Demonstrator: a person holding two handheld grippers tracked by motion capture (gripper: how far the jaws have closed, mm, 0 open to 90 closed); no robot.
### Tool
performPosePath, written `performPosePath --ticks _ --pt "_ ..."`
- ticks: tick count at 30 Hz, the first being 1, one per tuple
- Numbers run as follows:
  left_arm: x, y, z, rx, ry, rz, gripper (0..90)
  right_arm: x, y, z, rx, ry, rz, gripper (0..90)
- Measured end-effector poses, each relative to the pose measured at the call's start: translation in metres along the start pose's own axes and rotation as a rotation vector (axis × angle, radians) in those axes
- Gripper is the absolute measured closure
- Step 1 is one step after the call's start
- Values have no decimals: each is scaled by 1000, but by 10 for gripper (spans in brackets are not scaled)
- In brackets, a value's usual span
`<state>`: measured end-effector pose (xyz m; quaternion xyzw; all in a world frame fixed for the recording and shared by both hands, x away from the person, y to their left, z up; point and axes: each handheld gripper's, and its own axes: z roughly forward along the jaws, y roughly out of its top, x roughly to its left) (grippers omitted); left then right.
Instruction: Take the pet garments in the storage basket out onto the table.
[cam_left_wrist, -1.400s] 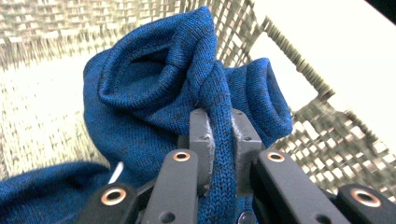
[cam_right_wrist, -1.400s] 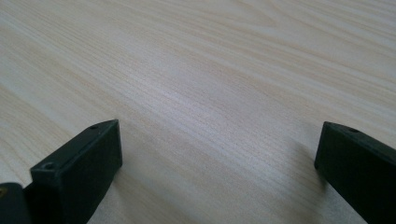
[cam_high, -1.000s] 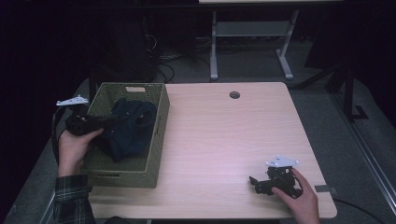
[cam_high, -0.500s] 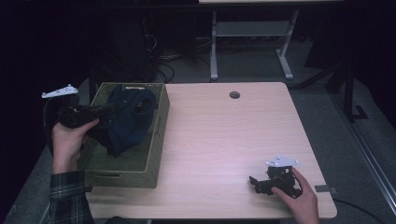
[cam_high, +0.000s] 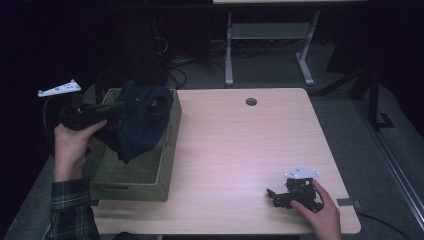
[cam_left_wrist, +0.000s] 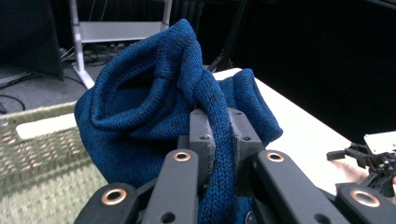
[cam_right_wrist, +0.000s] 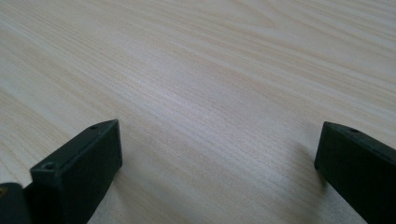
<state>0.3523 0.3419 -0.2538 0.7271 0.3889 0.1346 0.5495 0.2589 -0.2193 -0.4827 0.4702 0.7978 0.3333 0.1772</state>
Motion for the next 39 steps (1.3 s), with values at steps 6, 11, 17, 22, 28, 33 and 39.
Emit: performPosePath --ticks 6,11,17,22,28,33,39 --pt "-11 11 10 -8 -23 28 822 0 0 0 -1 0 -1 4" --pt "-20 18 22 -13 -50 40 822 0 0 0 -1 0 -2 4" --pt "-31 26 38 -10 -88 61 822 0 0 0 -1 1 1 4" --pt "-41 33 52 -12 -121 70 822 -1 0 0 -2 4 -3 4" --pt "-54 42 67 -12 -155 86 823 -1 1 1 -2 7 -5 4" --pt "-67 48 81 -13 -185 104 823 -1 1 1 -2 7 -6 4" --pt "-79 54 96 -1 -209 117 823 -1 1 1 -2 8 -6 4"
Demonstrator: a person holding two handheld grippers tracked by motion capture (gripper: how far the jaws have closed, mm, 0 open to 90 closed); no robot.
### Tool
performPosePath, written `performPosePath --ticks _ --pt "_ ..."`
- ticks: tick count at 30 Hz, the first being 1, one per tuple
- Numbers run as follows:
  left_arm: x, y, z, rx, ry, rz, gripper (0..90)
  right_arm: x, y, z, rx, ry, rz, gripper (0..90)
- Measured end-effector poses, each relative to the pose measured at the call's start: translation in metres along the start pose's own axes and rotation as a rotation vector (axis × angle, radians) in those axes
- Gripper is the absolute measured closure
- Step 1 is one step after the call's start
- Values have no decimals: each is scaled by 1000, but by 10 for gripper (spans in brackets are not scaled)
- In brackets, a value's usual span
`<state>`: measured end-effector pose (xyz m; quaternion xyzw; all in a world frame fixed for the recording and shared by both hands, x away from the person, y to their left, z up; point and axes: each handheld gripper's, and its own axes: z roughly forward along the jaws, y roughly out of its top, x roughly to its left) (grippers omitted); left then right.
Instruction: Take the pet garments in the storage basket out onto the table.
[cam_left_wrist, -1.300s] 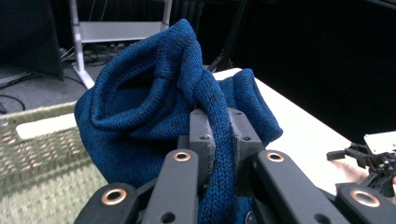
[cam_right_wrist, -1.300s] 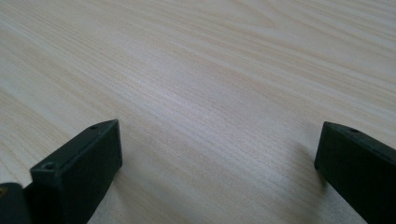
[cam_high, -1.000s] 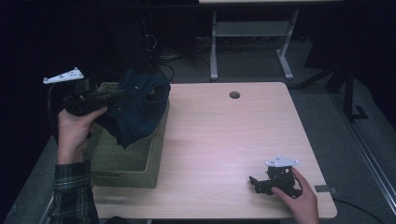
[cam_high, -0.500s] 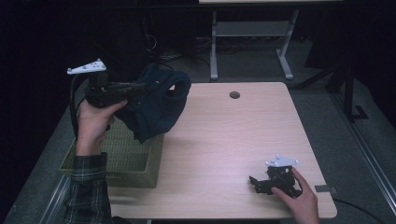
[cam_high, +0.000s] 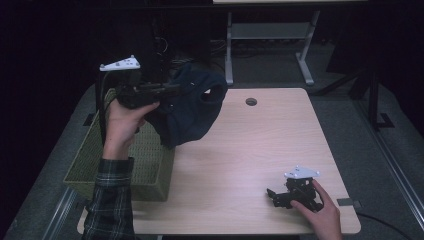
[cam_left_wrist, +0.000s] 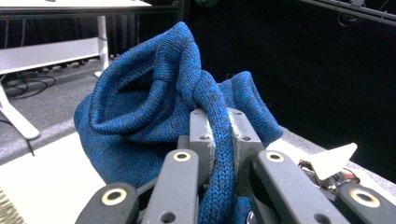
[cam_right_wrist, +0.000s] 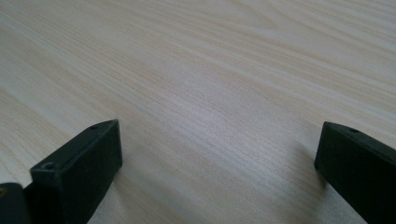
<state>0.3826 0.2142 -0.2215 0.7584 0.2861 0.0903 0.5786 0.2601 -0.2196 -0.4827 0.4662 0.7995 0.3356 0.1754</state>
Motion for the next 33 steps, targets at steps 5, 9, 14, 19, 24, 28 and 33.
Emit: performPosePath --ticks 5,9,14,19,24,28,33 --pt "-8 6 16 -1 -23 12 823 0 0 0 -1 -1 1 4" --pt "-14 9 31 -2 -47 21 823 0 0 0 -1 -1 0 4" --pt "-24 10 53 13 -75 36 823 0 0 0 -1 -1 -1 4" --pt "-31 10 77 36 -107 53 823 0 0 0 -1 -1 -2 5" --pt "-35 6 99 59 -134 69 823 0 0 0 -1 -1 -1 4" --pt "-38 -1 116 77 -162 77 823 0 0 0 -1 -2 -1 5" --pt "-39 -10 134 96 -191 88 823 0 0 0 -1 -1 -1 5"
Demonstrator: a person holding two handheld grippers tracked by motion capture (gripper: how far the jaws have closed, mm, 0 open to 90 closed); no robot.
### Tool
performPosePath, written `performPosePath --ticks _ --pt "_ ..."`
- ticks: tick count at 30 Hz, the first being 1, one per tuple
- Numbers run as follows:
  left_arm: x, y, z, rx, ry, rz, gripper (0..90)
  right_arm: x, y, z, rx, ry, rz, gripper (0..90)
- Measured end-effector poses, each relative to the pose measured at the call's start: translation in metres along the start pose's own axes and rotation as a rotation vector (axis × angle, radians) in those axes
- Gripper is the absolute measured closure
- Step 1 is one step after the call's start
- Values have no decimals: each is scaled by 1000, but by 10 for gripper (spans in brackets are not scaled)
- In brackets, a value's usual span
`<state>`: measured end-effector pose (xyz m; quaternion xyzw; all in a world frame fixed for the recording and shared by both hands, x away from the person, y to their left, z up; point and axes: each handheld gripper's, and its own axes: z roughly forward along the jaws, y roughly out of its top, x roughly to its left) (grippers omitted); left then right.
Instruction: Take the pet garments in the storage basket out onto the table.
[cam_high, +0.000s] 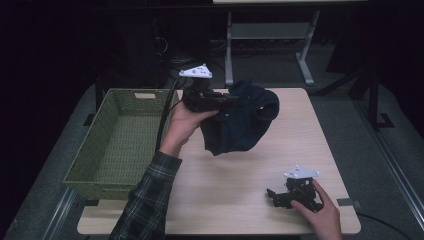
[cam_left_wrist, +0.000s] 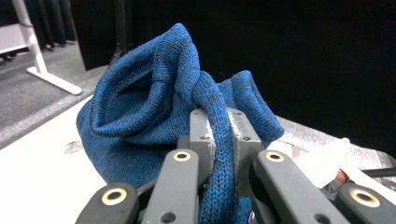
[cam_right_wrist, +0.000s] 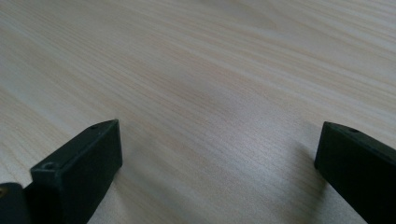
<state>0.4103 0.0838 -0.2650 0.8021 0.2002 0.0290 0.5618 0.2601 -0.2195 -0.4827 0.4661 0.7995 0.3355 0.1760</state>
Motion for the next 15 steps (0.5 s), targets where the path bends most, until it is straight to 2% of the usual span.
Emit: performPosePath --ticks 10,15 --pt "3 -20 37 61 -53 -1 823 0 0 0 0 0 -1 5" --pt "7 -37 59 100 -65 -18 822 0 0 0 0 0 1 5"
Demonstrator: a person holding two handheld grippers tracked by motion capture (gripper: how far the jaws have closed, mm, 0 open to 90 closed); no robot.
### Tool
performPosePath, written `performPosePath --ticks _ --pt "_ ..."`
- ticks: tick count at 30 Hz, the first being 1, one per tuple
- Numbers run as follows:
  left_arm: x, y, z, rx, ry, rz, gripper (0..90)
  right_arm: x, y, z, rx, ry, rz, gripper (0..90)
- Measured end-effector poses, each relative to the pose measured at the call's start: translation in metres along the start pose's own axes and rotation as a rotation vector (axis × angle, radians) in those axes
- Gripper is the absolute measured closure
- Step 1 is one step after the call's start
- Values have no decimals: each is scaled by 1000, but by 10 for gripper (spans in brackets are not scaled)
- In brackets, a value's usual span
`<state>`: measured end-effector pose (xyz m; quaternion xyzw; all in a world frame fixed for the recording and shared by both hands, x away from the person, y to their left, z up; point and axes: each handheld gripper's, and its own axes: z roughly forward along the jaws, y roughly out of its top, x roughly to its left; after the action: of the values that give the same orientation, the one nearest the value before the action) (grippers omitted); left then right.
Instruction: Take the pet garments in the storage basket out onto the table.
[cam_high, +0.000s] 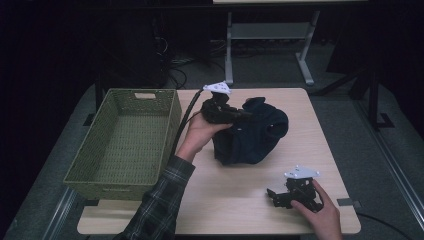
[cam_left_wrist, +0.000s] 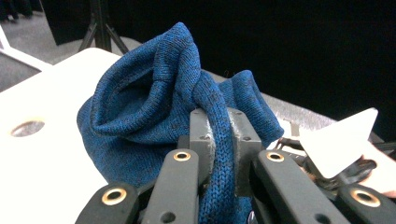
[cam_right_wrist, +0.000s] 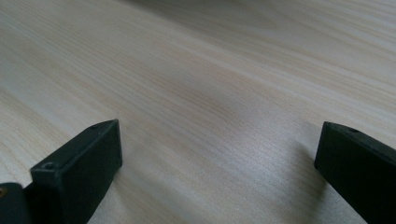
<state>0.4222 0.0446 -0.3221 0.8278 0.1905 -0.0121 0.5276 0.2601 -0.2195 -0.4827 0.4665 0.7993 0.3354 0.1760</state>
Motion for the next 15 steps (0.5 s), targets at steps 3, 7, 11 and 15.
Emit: performPosePath --ticks 3,7,11,15 --pt "4 -9 14 15 -2 -10 822 0 0 0 -1 0 0 5" --pt "8 -18 29 41 -4 -25 822 0 0 0 0 0 1 5" --pt "9 -27 41 68 0 -35 821 0 0 0 0 0 -1 5" --pt "11 -37 53 112 14 -40 819 0 0 0 2 1 2 5"
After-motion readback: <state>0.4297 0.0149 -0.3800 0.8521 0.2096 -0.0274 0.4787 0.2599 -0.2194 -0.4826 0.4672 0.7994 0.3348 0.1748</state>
